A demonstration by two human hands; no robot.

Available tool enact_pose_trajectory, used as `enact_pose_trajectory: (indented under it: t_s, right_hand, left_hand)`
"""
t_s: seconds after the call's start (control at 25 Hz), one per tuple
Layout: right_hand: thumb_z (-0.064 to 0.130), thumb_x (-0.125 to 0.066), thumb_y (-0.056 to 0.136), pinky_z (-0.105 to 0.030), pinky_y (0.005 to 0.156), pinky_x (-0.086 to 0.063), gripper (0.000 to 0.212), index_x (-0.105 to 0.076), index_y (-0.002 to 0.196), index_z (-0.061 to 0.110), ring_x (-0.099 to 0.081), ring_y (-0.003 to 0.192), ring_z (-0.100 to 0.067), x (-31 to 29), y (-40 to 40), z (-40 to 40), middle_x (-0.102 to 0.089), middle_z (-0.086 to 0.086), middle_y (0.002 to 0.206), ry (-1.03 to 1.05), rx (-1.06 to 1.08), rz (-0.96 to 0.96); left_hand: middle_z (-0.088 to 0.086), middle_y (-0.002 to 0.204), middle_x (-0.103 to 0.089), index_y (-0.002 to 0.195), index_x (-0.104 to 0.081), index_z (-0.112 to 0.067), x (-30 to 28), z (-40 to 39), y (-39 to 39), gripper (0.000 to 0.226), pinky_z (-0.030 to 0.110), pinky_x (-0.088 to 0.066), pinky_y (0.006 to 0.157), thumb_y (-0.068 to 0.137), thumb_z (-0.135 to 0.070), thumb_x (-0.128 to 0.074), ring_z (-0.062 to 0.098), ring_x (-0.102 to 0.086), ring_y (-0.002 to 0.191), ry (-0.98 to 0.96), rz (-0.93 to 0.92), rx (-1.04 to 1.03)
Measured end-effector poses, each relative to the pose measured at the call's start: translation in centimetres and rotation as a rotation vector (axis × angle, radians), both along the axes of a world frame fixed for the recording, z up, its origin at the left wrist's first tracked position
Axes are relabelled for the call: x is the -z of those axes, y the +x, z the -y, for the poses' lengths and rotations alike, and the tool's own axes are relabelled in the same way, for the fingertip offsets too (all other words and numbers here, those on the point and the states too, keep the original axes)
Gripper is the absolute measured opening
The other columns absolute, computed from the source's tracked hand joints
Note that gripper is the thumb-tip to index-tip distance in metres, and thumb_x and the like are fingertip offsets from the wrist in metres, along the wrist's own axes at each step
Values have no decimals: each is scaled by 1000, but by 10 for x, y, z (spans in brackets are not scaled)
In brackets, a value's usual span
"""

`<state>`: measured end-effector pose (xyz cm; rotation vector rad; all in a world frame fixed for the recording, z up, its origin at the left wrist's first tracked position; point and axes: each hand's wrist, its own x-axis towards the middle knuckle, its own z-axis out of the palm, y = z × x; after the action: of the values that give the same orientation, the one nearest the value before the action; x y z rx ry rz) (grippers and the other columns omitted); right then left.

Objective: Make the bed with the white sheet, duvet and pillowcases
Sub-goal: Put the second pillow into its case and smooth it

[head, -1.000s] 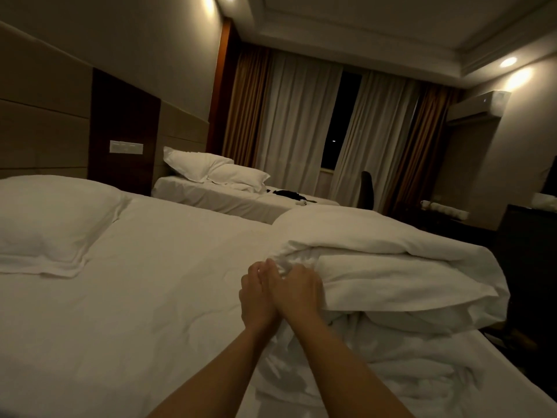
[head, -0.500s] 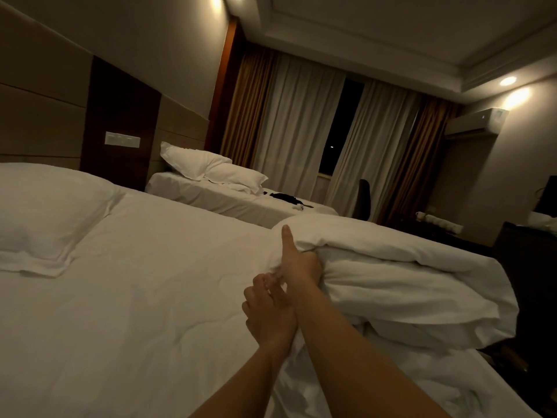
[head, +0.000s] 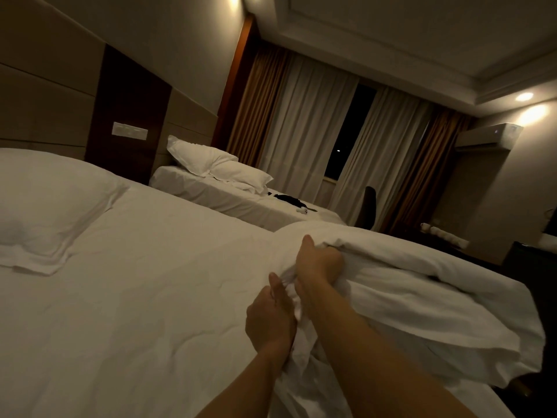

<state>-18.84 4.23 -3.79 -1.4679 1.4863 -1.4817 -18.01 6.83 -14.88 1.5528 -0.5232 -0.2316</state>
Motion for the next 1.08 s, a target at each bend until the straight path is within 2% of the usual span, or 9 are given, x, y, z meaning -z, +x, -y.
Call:
enact_pose_trajectory:
  t_s: [0.12, 0.24, 0.44, 0.64, 0.8, 0.88, 0.92, 1.0, 1.08]
  right_hand:
    - [29, -67, 95, -31, 80, -56, 29, -76, 94, 2, -72, 84, -18, 32, -20, -22, -75, -5, 89, -153, -142, 69]
    - [36, -58, 100, -29, 68, -50, 42, -71, 74, 6, -62, 64, -7, 47, -26, -27, -67, 0, 69, -127, -230, -1]
    - [40, -48, 104, -31, 70, -44, 52, -71, 83, -2, -57, 68, -19, 33, -25, -28, -61, -4, 69, -71, -229, -30]
    - [48, -44, 103, -40, 80, -52, 47, -65, 77, 15, -62, 78, -20, 25, -41, -46, -67, -1, 78, -28, -256, -16]
    - [60, -58, 92, -48, 89, -54, 45, -62, 78, 18, -64, 86, -25, 23, -55, -48, -68, -3, 82, 135, -247, 139]
    - [71, -61, 82, -50, 93, -54, 58, -65, 93, 14, -64, 92, -28, 11, -52, -42, -69, -6, 94, 218, -271, 142]
    - [76, -62, 78, -49, 94, -54, 68, -64, 100, 12, -65, 95, -29, 3, -47, -39, -70, -7, 101, 221, -288, 154]
    - [79, -65, 71, -47, 93, -55, 69, -58, 93, 14, -65, 98, -29, -9, -36, -30, -68, -7, 106, 197, -300, 167]
    - [79, -71, 62, -46, 90, -57, 69, -59, 92, 18, -66, 98, -29, -10, -30, -25, -69, -6, 104, 162, -316, 112]
  left_hand:
    - [-9, 72, -58, 73, -54, -28, 19, -16, -3, 60, 29, -44, 70, 99, -61, -11, 15, -59, 72, 59, -31, -22]
    - [-3, 79, -60, 77, -51, -18, 26, -19, 5, 51, 36, -51, 74, 103, -52, -23, 17, -58, 73, -4, -91, -68]
    - [-1, 85, -54, 84, -48, -22, -9, -14, 7, 39, 40, -51, 72, 98, -52, -27, 22, -56, 81, -166, -48, -94]
    - [-8, 105, -44, 107, -48, -23, -7, -8, -13, 35, 36, -44, 87, 102, -51, -28, 16, -44, 98, 29, 149, -84]
    - [0, 100, -56, 98, -49, -21, -5, -5, -14, 47, 42, -48, 82, 99, -55, -16, 22, -52, 91, -8, 122, -97]
    - [3, 92, -61, 93, -54, -18, -1, -4, -12, 56, 38, -49, 77, 102, -55, -12, 21, -56, 82, 1, 79, -51]
    - [3, 87, -63, 90, -59, -18, 1, -5, -9, 65, 35, -50, 76, 102, -57, -8, 20, -59, 78, 4, 73, -33]
    - [2, 79, -67, 84, -67, -18, 3, -6, -3, 81, 35, -55, 77, 98, -63, -1, 20, -62, 72, -6, 86, -24]
    - [6, 87, -71, 89, -71, -16, 2, -9, 1, 86, 36, -55, 82, 96, -64, 0, 23, -65, 78, -13, 62, -43]
